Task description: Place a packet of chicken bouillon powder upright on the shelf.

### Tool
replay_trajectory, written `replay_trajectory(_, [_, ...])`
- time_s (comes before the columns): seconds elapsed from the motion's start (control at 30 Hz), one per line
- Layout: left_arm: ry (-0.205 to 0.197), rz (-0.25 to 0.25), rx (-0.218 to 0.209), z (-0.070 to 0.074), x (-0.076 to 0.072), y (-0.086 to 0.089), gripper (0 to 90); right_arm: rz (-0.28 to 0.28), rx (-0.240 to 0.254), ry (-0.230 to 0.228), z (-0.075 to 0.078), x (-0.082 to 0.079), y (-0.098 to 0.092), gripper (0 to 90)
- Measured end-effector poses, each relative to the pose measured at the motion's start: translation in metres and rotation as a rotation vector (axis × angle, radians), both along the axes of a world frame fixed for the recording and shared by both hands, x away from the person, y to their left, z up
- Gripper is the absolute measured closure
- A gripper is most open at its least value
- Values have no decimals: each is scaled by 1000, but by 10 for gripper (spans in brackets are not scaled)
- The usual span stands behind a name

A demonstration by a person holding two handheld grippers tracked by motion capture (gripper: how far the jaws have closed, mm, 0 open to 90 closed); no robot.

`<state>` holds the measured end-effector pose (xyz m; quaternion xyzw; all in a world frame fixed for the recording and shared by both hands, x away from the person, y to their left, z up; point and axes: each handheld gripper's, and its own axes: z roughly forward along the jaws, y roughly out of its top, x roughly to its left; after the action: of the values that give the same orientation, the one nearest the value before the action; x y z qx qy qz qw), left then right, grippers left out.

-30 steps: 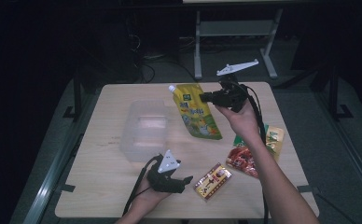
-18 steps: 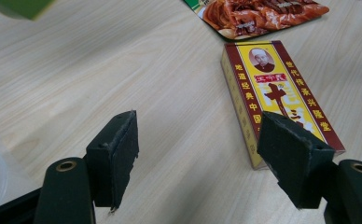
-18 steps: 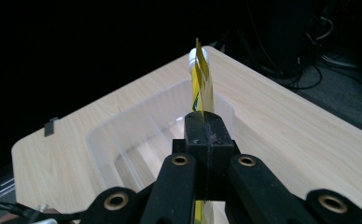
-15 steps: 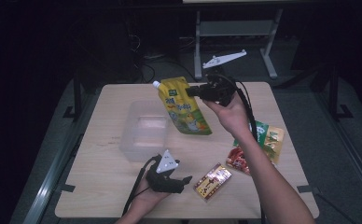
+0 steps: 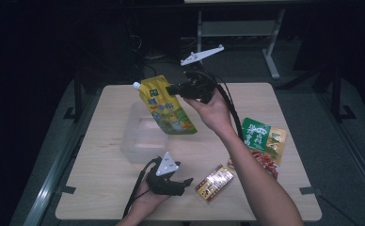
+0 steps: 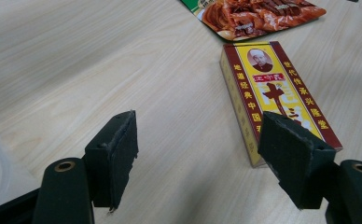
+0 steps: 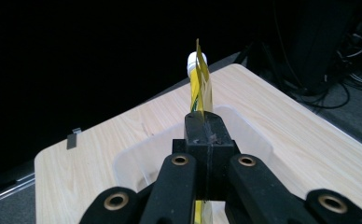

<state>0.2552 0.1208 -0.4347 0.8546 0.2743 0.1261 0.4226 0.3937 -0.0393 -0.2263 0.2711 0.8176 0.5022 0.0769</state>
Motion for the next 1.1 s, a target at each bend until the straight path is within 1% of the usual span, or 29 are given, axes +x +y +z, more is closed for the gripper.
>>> replay_trajectory(0.07, [0,-1,0,0,0,0,281,4,1,0,0,1,3,900])
replay_trajectory(0.17, [-4,-6,3,1,0,1,281,16,7,1,-1,2,13,900])
replay_trajectory(0.2, [-4,-1,-10,0,0,0,281,19,5,-1,-2,3,16,900])
replay_trajectory(0.3, [1,5,-21,1,0,2,281,36,17,7,-7,7,31,900])
replay_trajectory(0.33, [1,5,-21,1,0,2,281,36,17,7,-7,7,31,900])
replay_trajectory(0.4, [-4,3,-18,2,0,3,281,46,18,18,-12,11,42,900])
replay_trajectory(0.43, [-4,3,-18,2,0,3,281,46,18,18,-12,11,42,900])
replay_trajectory(0.47, [-2,3,-24,2,0,3,281,52,21,27,-17,13,50,900])
replay_trajectory(0.5, [-7,5,-30,1,0,3,281,54,21,29,-19,15,54,900])
replay_trajectory(0.53, [-7,5,-30,1,0,3,281,54,21,29,-19,15,54,900])
replay_trajectory(0.57, [-7,2,-22,2,0,4,281,59,26,34,-24,17,61,900])
replay_trajectory(0.6, [-5,4,-25,2,0,4,281,58,29,38,-26,18,65,900])
replay_trajectory(0.7, [-3,5,-28,2,0,4,281,60,32,41,-31,20,71,900])
replay_trajectory(0.73, [-11,5,-28,2,0,4,281,62,35,44,-33,21,74,900])
replay_trajectory(0.8, [-10,6,-31,2,0,4,281,53,48,48,-37,23,78,900])
replay_trajectory(0.83, [-10,6,-34,2,0,5,281,47,54,51,-42,24,82,900])
replay_trajectory(0.87, [-13,-1,-20,3,0,6,281,46,55,51,-45,25,84,900])
replay_trajectory(0.9, [-13,-1,-20,3,0,6,281,46,55,51,-45,25,84,900])
replay_trajectory(0.97, [-12,0,-20,3,0,6,281,36,63,56,-51,26,86,900])
replay_trajectory(1.0, [-10,4,-28,3,0,6,281,31,68,58,-54,26,87,900])
replay_trajectory(1.03, [-11,6,-26,3,0,7,281,21,75,60,-62,25,87,900])
replay_trajectory(1.07, [-9,6,-24,3,0,7,281,21,75,60,-62,25,87,900])
replay_trajectory(1.1, [-10,6,-24,3,0,7,281,16,73,60,-70,25,87,900])
